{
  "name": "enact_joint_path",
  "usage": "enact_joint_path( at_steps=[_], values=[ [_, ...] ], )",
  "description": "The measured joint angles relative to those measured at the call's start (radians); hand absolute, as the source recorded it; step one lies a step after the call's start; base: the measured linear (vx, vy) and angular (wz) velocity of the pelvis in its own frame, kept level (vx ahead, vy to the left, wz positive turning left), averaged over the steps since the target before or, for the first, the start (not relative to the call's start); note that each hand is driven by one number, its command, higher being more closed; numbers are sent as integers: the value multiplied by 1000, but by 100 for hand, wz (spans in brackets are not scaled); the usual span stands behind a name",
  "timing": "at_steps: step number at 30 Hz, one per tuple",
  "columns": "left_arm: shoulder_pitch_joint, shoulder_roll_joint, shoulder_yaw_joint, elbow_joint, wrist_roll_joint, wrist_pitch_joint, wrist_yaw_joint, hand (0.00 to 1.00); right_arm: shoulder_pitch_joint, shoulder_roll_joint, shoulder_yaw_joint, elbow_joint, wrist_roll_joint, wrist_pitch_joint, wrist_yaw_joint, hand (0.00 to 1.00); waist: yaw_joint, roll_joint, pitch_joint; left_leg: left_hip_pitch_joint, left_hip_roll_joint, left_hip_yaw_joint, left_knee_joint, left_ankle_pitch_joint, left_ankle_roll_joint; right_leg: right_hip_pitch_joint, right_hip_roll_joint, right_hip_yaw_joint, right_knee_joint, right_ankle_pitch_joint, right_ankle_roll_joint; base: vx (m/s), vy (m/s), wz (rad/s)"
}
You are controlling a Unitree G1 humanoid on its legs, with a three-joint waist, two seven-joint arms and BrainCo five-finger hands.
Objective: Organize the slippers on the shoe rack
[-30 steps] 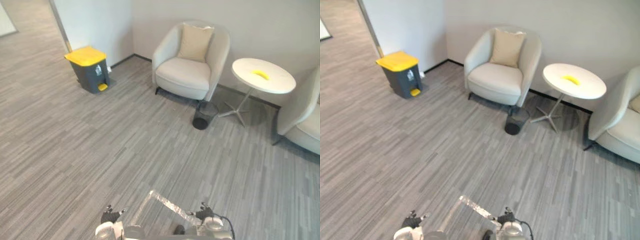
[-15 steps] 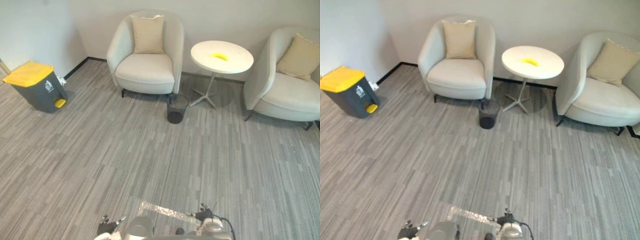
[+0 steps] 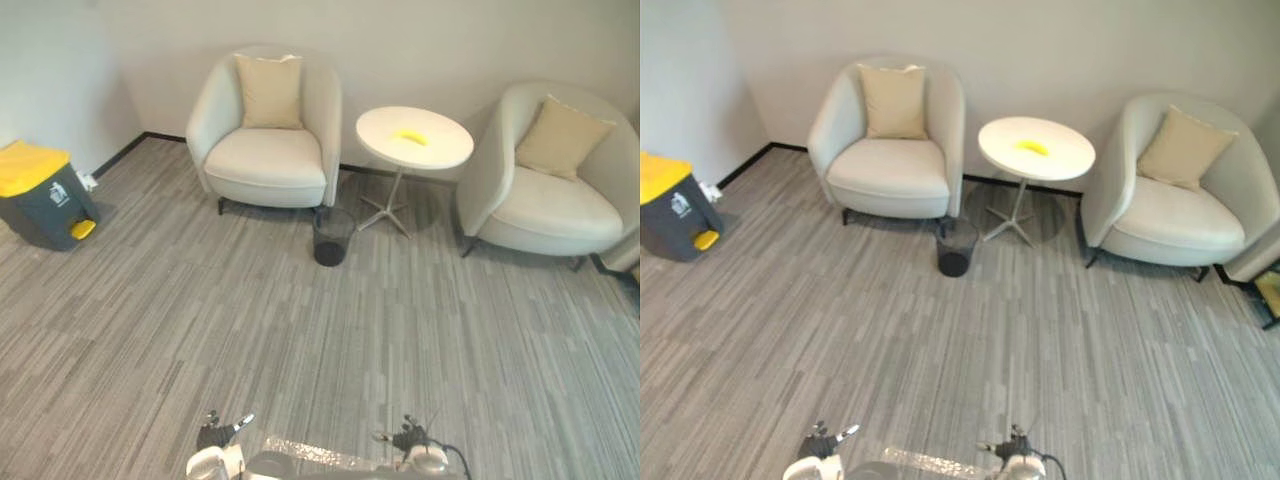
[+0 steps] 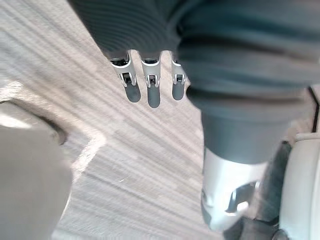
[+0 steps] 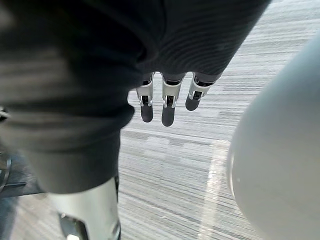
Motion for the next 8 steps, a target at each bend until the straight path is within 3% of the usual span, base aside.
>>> enact_joint_path(
  at_steps=[8],
  values=[
    [2, -19, 11, 19, 0, 2, -1, 0, 17, 1, -72, -3, 50, -1, -3, 0, -8, 27, -23, 56, 27, 4, -84, 27, -20, 84, 41, 11, -152, 74, -14, 55, -38, -5]
  ],
)
